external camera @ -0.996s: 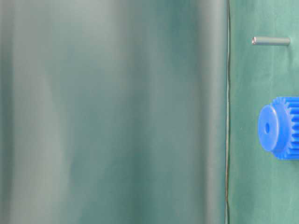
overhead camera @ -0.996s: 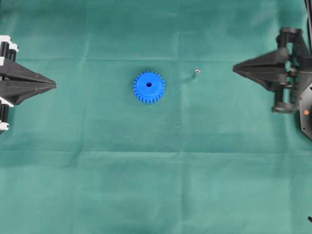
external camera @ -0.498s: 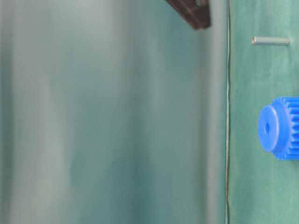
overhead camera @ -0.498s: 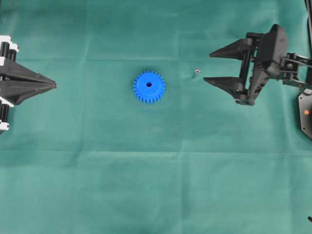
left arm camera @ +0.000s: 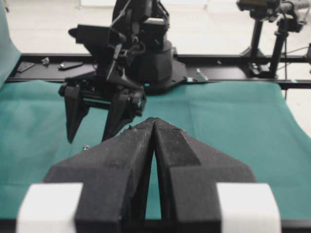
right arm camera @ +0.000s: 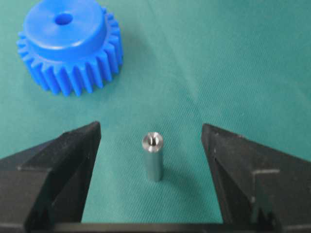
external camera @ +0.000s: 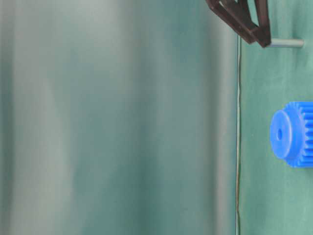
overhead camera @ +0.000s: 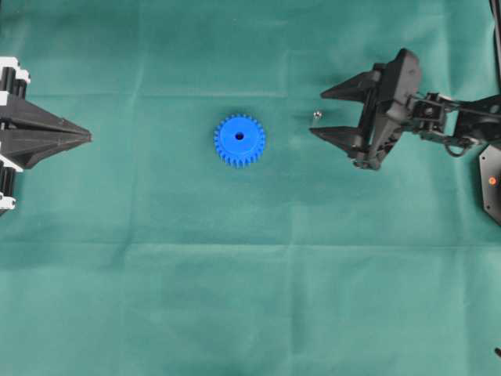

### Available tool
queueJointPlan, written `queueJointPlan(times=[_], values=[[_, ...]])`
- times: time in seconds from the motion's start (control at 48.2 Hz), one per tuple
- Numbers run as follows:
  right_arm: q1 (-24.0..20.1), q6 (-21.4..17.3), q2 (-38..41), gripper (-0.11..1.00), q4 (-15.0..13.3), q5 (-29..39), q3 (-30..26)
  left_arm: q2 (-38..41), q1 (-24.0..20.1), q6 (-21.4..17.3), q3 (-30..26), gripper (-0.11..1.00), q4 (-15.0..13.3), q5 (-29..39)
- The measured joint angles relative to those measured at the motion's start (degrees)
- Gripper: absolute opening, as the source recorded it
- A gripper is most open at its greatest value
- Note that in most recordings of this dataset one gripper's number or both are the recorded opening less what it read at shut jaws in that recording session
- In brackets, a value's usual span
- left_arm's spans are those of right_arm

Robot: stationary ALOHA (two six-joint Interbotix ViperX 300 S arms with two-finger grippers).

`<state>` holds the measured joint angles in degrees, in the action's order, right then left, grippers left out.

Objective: Insert the shaft placed at a random location into the center hole of the medium gear at another random location.
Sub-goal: 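Move the right gripper over the silver shaft and grasp it upright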

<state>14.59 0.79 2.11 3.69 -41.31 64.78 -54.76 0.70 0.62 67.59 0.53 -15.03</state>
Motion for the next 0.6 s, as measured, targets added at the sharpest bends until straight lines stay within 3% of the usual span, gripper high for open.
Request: queueJointPlan(times=[0.166,0.332,0.394,0.56,0.602], values=[[0.0,0.0,2.81,0.81,0.0,-0.35,-1.14,-0.09,0.0,0.0,0.0,0.0,0.0,0.26],[0.0,0.0,3.16,0.72,0.0,-0.35,-1.41,-0.09,-0.18,0.0,0.0,0.0,0.09,0.35],[0.0,0.0,3.16,0.6,0.0,-0.44,-1.32,-0.09,-0.18,0.09,0.0,0.0,0.09,0.44],[0.09,0.0,3.08,0.16,0.0,-1.41,-1.41,0.0,-0.44,0.09,0.0,0.0,0.09,0.7],[0.09,0.0,3.16,0.13,0.0,-1.41,-1.41,0.0,-0.44,0.0,0.0,0.0,0.09,0.7]])
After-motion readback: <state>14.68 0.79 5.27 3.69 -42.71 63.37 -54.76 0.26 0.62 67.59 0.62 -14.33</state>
